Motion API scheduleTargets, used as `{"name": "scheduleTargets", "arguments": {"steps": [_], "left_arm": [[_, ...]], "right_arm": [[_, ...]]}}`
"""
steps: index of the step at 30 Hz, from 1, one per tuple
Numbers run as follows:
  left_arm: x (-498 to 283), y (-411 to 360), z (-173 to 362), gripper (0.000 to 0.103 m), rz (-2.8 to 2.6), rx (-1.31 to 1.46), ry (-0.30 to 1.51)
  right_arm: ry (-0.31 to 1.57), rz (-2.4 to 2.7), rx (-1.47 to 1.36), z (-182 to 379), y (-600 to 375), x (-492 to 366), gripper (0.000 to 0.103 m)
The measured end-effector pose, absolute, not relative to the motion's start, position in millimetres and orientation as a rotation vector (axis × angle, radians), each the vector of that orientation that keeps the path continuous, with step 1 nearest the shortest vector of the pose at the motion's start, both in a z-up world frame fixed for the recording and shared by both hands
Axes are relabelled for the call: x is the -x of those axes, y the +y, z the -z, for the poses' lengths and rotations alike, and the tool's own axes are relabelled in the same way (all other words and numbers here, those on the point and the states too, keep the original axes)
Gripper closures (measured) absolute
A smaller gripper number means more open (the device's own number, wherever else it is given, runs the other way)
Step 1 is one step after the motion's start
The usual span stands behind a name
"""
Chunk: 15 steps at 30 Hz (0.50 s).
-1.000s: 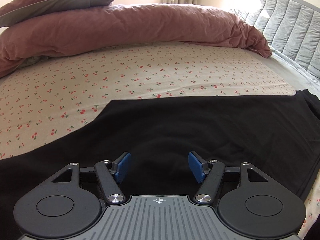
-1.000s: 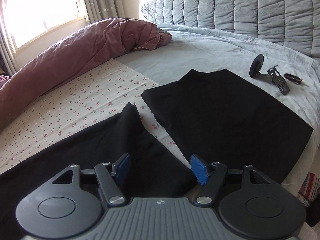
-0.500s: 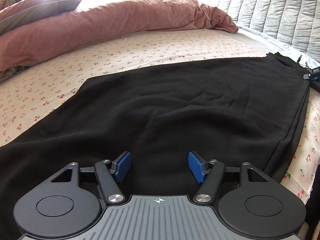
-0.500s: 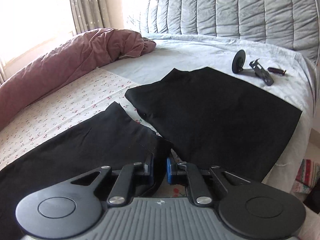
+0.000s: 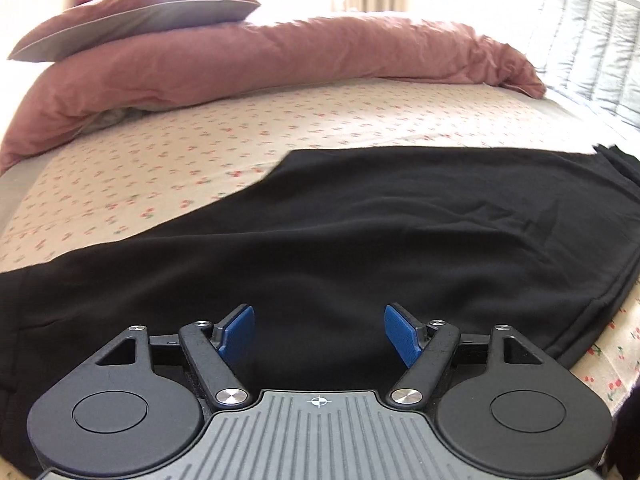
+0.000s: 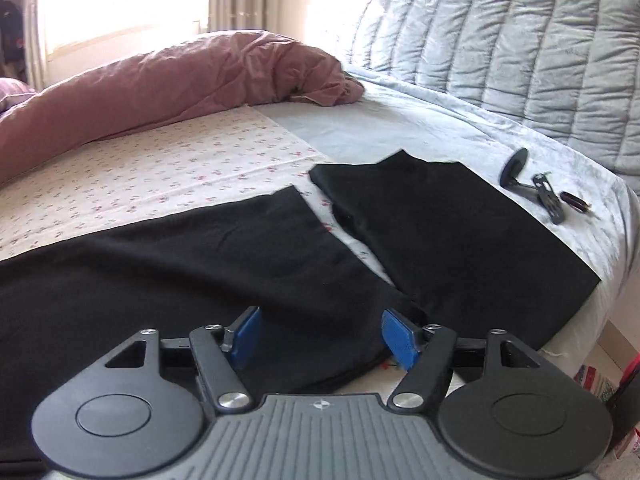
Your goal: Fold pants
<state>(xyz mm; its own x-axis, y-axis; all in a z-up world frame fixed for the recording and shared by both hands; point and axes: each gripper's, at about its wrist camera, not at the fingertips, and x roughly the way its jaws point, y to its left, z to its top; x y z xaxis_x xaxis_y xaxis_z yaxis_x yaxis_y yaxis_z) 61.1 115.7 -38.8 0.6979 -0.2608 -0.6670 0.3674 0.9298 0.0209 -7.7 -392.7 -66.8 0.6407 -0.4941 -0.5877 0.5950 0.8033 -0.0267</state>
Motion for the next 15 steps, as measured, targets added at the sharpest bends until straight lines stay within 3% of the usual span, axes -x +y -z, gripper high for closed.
{"name": "scheduleTargets", "arguments": {"steps": [12, 15], "left_arm": [[-41.0, 263.9, 19.2, 0.03, -0.269, 0.195, 0.643], [-35.2, 288.0, 23.7, 0.034, -0.332, 0.266, 0.642]], "right_arm": [[0.645, -0.129, 0.046, 61.3, -244.2, -40.7, 0.034], [0.656, -0.297, 0.089, 62.8, -213.9, -45.7, 0.04]]}}
